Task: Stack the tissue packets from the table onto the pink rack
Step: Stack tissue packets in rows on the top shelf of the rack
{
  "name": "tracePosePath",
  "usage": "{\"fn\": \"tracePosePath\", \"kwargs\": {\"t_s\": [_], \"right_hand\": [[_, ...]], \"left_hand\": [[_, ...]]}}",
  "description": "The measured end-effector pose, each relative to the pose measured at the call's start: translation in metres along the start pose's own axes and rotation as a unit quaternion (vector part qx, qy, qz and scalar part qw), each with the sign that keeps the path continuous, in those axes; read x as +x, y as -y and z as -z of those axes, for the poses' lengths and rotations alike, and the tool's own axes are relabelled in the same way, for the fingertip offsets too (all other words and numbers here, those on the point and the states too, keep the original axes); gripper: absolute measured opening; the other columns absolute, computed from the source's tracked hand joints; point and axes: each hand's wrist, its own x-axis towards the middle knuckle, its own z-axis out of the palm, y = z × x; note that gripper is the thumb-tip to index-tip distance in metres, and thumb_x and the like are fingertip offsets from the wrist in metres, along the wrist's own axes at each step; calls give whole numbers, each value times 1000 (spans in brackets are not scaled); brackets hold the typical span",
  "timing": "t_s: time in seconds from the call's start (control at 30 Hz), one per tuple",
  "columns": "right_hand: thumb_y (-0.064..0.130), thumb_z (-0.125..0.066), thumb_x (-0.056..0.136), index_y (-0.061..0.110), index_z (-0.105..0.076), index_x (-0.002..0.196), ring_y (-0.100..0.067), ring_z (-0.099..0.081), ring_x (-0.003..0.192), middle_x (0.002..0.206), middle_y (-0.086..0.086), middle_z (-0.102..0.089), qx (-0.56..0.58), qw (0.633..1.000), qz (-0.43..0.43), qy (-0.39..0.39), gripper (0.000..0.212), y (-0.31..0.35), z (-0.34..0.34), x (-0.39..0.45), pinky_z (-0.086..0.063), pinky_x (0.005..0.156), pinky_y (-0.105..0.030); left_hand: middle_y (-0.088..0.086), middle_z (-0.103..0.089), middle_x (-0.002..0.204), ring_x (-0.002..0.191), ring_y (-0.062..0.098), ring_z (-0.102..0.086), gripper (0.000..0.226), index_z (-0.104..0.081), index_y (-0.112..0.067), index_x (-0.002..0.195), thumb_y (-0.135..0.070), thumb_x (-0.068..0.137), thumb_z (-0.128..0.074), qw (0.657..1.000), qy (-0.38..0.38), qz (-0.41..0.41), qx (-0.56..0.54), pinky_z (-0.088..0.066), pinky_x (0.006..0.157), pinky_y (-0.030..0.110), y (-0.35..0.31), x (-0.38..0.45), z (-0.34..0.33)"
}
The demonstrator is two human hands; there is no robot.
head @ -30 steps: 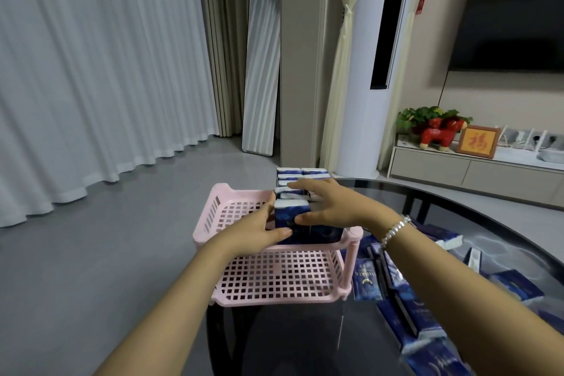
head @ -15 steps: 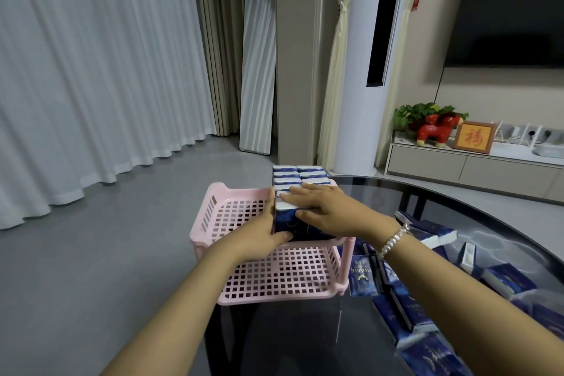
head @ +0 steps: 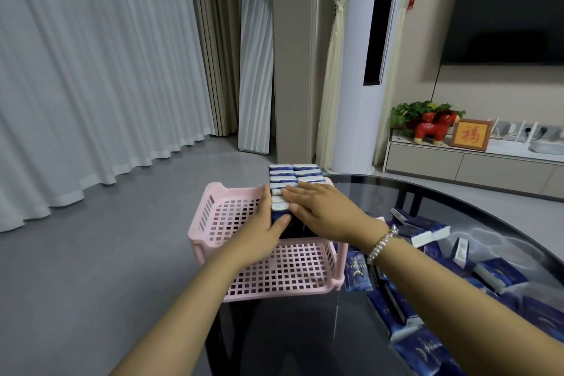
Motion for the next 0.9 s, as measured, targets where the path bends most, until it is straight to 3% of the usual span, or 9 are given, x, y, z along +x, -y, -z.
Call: {"fn": "tracePosePath", "kwargs": {"t_s": [0.13,0.23,0.33,0.43,0.6,0.7,0.9], "right_hand": [[39,-37,99,24,-42,140,-10,-27,140,146,7,-42,50,992,-35,-109,44,0,1,-21,-14,111,-24],[45,-35,94,25,-52,133,-9,-37,134,137,9,-52,84,981,-47,-167,47,4,1,-46,-19,107,-22],[39,-42,91,22,-62,121,-12,-51,116,117,8,-65,129,969,-68,-199,41,8,-1,-77,-34,96,-24],[27,-49,90,22,-64,117,-10,-51,104,107,8,-66,155,962,-96,-202,31,10,-6,-114,-34,85,-17],[20,-56,91,24,-66,113,-5,-46,97,101,11,-62,159,961,-129,-188,24,13,-15,-176,-34,82,-13],[22,-55,91,26,-66,112,-6,-45,98,101,14,-61,154,961,-160,-162,23,13,-20,-214,-34,82,-16],[26,-53,92,28,-65,112,-8,-46,98,92,21,-54,154,963,-204,-81,23,7,-36,-282,-34,79,-17]], "left_hand": [[-12,-4,159,146,9,-8,75,6,-31,151,-42,96,-45,995,-80,-47,-42,-13,118,31,5,-10,-6],[-7,-18,155,143,10,-15,61,-19,-25,150,-33,96,-48,975,-196,-102,-4,-13,113,25,1,-23,-15],[-4,-42,136,127,4,-35,39,-50,-20,133,-22,94,-53,946,-270,-179,-16,-26,110,20,-9,-40,-33],[-9,-50,115,110,0,-45,29,-64,-18,113,-27,89,-51,933,-296,-201,-45,-32,100,10,-19,-58,-57],[-8,-57,101,96,-1,-54,15,-67,-20,97,-15,89,-56,949,-236,-190,-90,-38,85,5,-31,-90,-107],[-9,-59,95,86,-4,-57,20,-66,-26,92,-7,89,-60,962,-185,-161,-122,-40,73,3,-38,-112,-137],[-10,-59,96,79,-9,-57,20,-68,-26,92,-9,90,-58,986,-60,-99,-123,-41,69,4,-41,-150,-190]]}}
